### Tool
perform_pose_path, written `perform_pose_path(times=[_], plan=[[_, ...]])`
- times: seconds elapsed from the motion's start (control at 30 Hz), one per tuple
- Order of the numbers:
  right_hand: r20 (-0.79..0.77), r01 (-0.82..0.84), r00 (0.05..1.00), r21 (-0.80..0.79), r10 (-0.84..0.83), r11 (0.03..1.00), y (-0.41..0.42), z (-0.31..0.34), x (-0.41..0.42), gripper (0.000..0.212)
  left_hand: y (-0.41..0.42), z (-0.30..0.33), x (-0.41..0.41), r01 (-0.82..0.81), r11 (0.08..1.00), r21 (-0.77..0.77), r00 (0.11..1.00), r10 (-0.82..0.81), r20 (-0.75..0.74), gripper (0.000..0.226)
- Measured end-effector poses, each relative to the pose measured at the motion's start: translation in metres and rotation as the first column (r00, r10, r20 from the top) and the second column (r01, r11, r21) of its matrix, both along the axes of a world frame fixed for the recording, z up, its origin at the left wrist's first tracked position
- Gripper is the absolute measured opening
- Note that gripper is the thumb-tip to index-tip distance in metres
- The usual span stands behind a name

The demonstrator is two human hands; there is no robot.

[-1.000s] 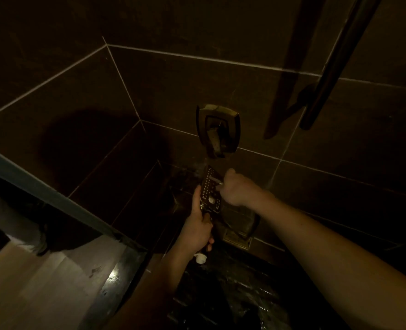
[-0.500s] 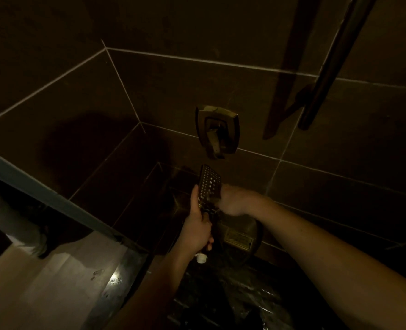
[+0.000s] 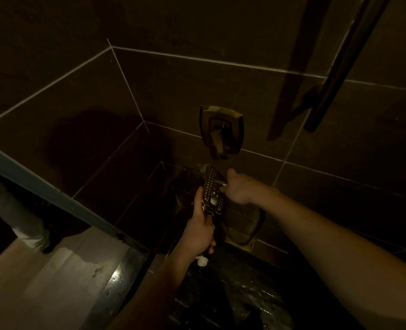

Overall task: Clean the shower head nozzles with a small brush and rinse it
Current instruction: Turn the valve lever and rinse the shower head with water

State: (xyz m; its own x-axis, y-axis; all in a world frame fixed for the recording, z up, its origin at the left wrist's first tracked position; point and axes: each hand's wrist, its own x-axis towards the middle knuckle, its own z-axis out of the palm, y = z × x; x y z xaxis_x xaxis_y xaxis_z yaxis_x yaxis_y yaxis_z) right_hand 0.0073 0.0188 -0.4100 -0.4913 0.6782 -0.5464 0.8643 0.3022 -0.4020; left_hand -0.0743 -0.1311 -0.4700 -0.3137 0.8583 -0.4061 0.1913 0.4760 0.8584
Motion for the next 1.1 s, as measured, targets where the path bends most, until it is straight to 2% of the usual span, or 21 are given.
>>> perform_pose_path(times=[0.17,0.47,0.67,0.8,0.97,1.1], plan=[[-0.031,-0.073,0.997,-0.026,0.072,0.997,-0.007,-0.003,0.005,0.050,0.000,0.000,-0.004,-0.028,0.999,0.022,0.999,0.027,0.017,0.080],[-0.012,-0.009,1.000,-0.052,0.009,0.999,0.013,-0.022,0.013,0.036,-0.003,0.008,-0.007,-0.135,0.990,0.029,0.981,0.129,0.146,0.076],[-0.040,-0.011,0.999,-0.031,0.010,0.999,0.019,-0.033,0.002,0.026,0.004,0.012,-0.011,-0.160,0.986,0.045,0.972,0.149,0.179,0.075],[-0.088,0.099,0.991,0.014,-0.097,0.995,0.040,-0.044,-0.010,0.024,0.004,0.011,-0.028,-0.238,0.971,0.030,0.940,0.223,0.260,0.071],[-0.080,0.005,0.997,0.069,0.000,0.998,0.073,-0.067,-0.021,0.034,-0.004,0.009,-0.048,-0.371,0.924,0.090,0.886,0.324,0.332,0.071],[-0.185,0.070,0.981,0.054,-0.059,0.996,0.085,-0.077,-0.032,0.032,-0.012,0.009,-0.061,-0.422,0.901,0.102,0.875,0.375,0.304,0.074]])
